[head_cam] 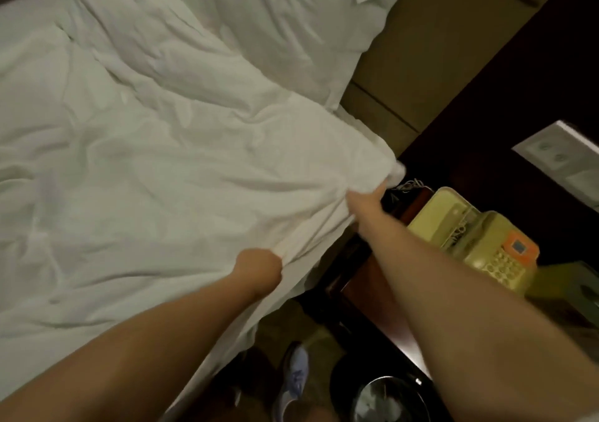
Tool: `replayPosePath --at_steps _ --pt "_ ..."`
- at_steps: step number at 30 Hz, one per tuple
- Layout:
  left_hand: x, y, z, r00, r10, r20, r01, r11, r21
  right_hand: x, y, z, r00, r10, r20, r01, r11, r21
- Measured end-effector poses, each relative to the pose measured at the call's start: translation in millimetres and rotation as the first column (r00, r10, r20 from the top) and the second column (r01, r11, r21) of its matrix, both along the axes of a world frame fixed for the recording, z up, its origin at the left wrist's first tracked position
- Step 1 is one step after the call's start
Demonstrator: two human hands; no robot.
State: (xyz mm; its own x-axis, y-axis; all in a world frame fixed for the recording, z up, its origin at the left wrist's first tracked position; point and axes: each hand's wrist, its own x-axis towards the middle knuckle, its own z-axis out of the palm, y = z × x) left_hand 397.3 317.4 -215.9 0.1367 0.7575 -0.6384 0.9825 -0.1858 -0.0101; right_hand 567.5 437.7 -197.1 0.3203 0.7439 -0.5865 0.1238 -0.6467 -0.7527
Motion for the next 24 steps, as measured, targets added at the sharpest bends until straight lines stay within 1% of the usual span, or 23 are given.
replayPosePath --at_steps 1,2,3,4,5,7,9,11,12,16,20,23,24 --pt "0.0 -8.7 -8.6 1.0 0.02 -0.011 -0.02 1.0 -0.018 -2.4 -8.2 -12.9 0.999 0.045 0.008 -0.044 0.993 -0.109" --pt "-0.6 -20.0 -16.0 1.0 0.018 -0.009 -0.018 1.0 -0.025 -7.5 -23.1 -27.1 0.997 0.077 -0.027 -0.081 0.972 -0.221" --pt "-0.1 -27.0 -24.4 1.0 0.013 -0.01 -0.014 1.0 -0.025 -14.6 -44.0 -38.0 0.986 0.15 -0.072 -0.165 0.932 -0.322" --pt "-0.6 -30.9 -28.3 0.999 0.025 -0.029 -0.026 0.999 -0.03 -19.9 -58.3 -45.6 0.969 0.225 -0.106 -0.248 0.893 -0.376" --pt "-1.3 -33.6 -30.9 0.999 0.035 -0.033 -0.036 0.999 -0.029 -27.2 -65.3 -50.1 0.959 0.252 -0.129 -0.283 0.872 -0.399" --pt "-2.1 -41.7 -35.8 0.999 0.03 -0.036 -0.031 0.999 -0.024 -38.7 -68.3 -48.4 0.952 0.286 -0.11 -0.306 0.882 -0.358" --pt "-2.1 -49.9 -38.8 0.998 0.06 -0.032 -0.06 0.998 -0.028 -43.4 -76.8 -49.5 0.938 0.34 -0.062 -0.341 0.884 -0.319" --pt "-2.5 -55.3 -35.0 0.996 0.083 -0.007 -0.083 0.997 0.0 -41.7 -87.7 -48.4 0.907 0.419 0.039 -0.393 0.877 -0.278" --pt "-3.4 -58.4 -31.9 0.996 0.088 -0.001 -0.088 0.996 0.021 -41.2 -93.1 -46.4 0.883 0.455 0.113 -0.416 0.872 -0.259" --pt "-18.2 -87.7 -12.4 0.992 0.127 0.001 -0.126 0.988 0.089 -54.8 -118.4 -27.7 0.72 0.604 0.343 -0.51 0.795 -0.329" --pt "-45.3 -120.7 15.5 0.993 0.109 -0.033 -0.105 0.989 0.108 -83.1 -163.7 8.8 0.541 0.666 0.513 -0.627 0.726 -0.281" --pt "-68.8 -147.3 38.5 0.996 0.076 -0.055 -0.067 0.986 0.151 -97.6 -210.2 29.3 0.348 0.704 0.619 -0.713 0.627 -0.312" --pt "-79.2 -159.6 45.2 0.996 0.063 -0.056 -0.052 0.985 0.166 -102.4 -228.0 34.6 0.3 0.702 0.646 -0.724 0.608 -0.324"
